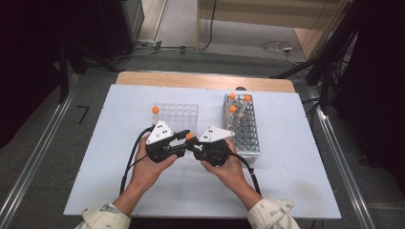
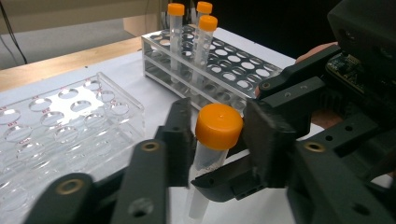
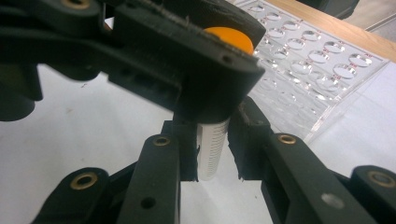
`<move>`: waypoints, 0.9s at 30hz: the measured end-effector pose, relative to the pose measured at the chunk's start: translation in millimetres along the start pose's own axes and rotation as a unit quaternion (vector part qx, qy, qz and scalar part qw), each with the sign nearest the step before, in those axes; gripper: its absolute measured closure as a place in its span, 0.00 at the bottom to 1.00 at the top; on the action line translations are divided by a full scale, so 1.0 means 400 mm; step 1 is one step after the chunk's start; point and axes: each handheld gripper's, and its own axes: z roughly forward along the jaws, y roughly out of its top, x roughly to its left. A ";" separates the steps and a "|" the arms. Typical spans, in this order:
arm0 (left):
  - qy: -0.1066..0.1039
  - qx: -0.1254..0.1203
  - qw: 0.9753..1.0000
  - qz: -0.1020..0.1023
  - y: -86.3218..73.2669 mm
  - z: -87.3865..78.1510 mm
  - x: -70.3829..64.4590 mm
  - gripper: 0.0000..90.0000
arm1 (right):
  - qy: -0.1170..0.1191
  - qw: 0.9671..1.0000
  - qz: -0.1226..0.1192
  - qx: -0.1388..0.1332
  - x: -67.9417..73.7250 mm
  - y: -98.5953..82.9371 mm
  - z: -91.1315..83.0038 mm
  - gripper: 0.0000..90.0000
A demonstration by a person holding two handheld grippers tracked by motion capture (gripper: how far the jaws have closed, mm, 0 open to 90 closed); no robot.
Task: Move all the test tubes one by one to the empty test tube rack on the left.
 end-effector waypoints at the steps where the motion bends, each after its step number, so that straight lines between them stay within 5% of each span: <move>1: -0.002 0.000 1.000 0.000 0.000 0.000 0.000 0.77 | 0.000 1.000 0.000 0.001 0.001 0.000 0.000 0.79; 9: -0.002 -0.002 1.000 0.003 0.000 0.001 0.000 0.78 | 0.000 1.000 0.002 -0.001 -0.001 0.001 -0.002 0.75; 19: 0.015 -0.011 1.000 -0.011 0.013 -0.013 0.020 0.79 | -0.017 1.000 0.018 0.000 -0.004 0.006 -0.004 0.32; 27: 0.043 -0.027 0.998 -0.036 0.038 -0.041 0.078 0.79 | -0.021 0.999 0.030 -0.002 -0.017 0.007 -0.022 0.29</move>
